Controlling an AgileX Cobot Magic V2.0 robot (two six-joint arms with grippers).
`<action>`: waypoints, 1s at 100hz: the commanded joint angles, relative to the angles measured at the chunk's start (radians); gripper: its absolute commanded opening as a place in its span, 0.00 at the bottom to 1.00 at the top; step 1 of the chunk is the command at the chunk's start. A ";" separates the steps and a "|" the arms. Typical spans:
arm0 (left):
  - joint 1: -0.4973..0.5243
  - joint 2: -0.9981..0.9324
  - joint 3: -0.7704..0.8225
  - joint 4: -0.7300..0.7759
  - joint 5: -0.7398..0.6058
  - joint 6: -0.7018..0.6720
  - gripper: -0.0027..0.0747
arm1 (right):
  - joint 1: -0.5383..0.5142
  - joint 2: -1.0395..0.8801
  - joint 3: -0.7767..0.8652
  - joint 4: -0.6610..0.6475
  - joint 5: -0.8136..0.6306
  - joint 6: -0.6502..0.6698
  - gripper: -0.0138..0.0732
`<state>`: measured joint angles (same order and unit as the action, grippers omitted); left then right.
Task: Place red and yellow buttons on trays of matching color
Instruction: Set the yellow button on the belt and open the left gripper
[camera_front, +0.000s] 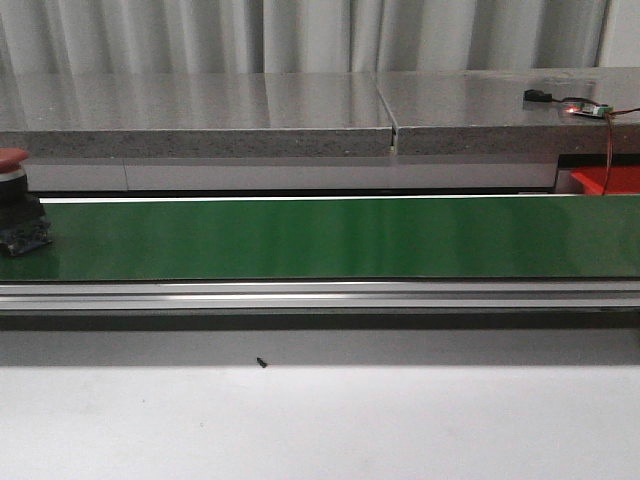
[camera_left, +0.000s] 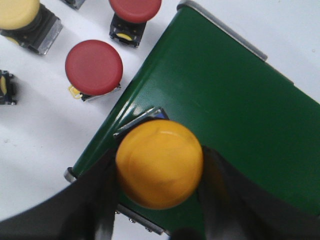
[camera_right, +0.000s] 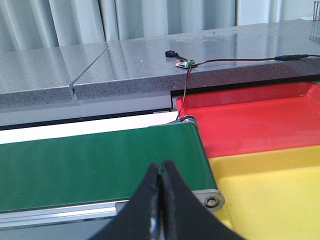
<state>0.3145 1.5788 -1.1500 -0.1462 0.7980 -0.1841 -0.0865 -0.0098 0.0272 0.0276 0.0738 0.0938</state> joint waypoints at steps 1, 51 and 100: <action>-0.008 -0.033 -0.031 -0.025 -0.024 0.019 0.58 | -0.006 -0.020 -0.014 -0.004 -0.082 -0.004 0.08; -0.121 -0.257 -0.030 0.018 -0.048 0.098 0.45 | -0.006 -0.020 -0.014 -0.004 -0.082 -0.004 0.08; -0.417 -0.493 0.074 0.051 -0.063 0.221 0.01 | -0.006 -0.020 -0.014 -0.004 -0.082 -0.004 0.08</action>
<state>-0.0668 1.1363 -1.0690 -0.0904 0.7832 0.0291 -0.0865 -0.0098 0.0272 0.0276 0.0738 0.0938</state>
